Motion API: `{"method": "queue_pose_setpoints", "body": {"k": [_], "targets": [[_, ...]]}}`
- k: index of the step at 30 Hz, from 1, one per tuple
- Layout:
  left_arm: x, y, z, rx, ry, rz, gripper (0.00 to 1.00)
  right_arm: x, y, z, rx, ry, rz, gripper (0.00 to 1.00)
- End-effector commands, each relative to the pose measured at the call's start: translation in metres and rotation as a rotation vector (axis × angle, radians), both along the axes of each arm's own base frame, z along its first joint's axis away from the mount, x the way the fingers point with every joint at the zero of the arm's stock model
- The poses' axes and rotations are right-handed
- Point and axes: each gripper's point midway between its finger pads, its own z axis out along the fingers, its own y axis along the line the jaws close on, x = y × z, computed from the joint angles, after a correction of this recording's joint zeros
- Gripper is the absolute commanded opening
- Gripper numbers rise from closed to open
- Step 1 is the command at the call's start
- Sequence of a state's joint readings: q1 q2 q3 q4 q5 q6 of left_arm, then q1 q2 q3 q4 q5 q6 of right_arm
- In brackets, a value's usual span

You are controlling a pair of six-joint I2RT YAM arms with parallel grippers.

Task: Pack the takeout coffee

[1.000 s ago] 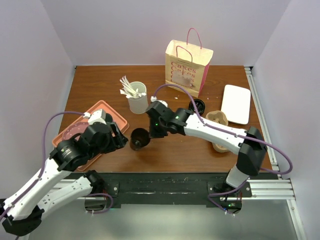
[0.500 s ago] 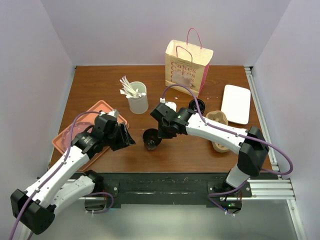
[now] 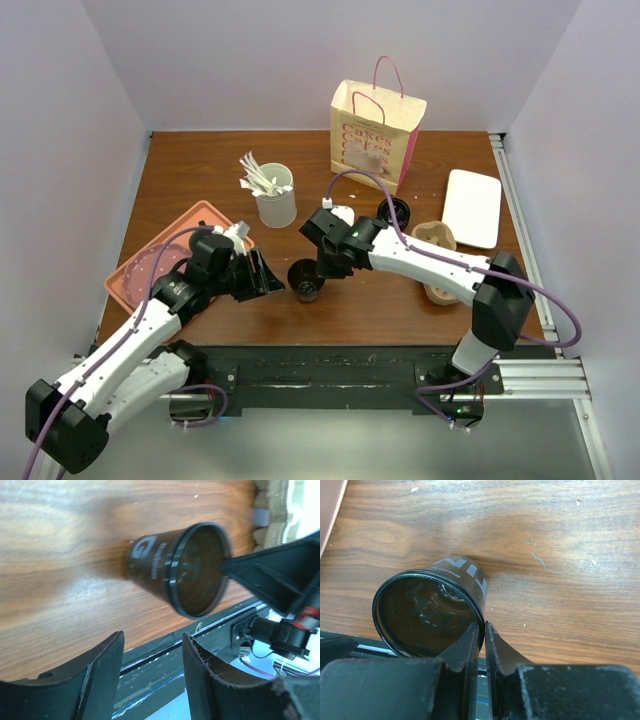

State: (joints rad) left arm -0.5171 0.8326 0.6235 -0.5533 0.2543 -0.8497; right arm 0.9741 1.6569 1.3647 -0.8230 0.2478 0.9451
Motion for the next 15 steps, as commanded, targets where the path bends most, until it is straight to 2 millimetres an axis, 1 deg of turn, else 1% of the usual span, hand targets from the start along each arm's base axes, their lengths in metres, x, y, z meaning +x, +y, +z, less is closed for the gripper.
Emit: {"method": "queue_pose_setpoints", "body": {"k": [1,2,3,4,5,7,8,10,11,13,15], "targets": [[0.009,-0.012,0.011,-0.075,-0.093,-0.041,0.55,0.0,0.0,-0.012,-0.02,0.017,-0.035,0.12],[0.009,-0.011,0.008,-0.068,-0.088,-0.039,0.54,0.0,0.001,-0.012,-0.019,0.021,-0.037,0.14],[0.011,-0.01,0.005,-0.055,-0.088,-0.03,0.54,0.0,0.001,-0.013,-0.025,0.026,-0.039,0.18],[0.01,-0.008,0.002,-0.04,-0.075,-0.028,0.54,0.0,-0.003,-0.014,-0.044,0.028,-0.047,0.23],[0.01,-0.006,0.001,-0.026,-0.076,-0.03,0.54,0.001,-0.003,-0.009,-0.042,0.021,-0.048,0.32],[0.01,-0.002,-0.001,-0.006,-0.075,-0.018,0.54,0.0,-0.006,0.0,-0.048,0.01,-0.036,0.38],[0.01,-0.001,0.0,-0.005,-0.074,-0.01,0.54,0.003,-0.006,0.009,-0.046,-0.012,-0.023,0.41],[0.008,0.0,-0.003,-0.002,-0.065,-0.003,0.53,0.005,-0.009,0.022,-0.05,-0.037,0.001,0.42],[0.008,0.001,-0.004,-0.002,-0.058,0.0,0.53,0.007,-0.005,0.032,-0.052,-0.064,0.079,0.42],[0.006,0.002,-0.01,-0.001,-0.041,0.001,0.53,0.007,0.006,0.043,-0.029,-0.106,0.187,0.39],[0.006,0.005,-0.014,0.003,-0.025,0.014,0.54,0.004,0.009,0.046,-0.055,-0.137,0.276,0.36]]}}
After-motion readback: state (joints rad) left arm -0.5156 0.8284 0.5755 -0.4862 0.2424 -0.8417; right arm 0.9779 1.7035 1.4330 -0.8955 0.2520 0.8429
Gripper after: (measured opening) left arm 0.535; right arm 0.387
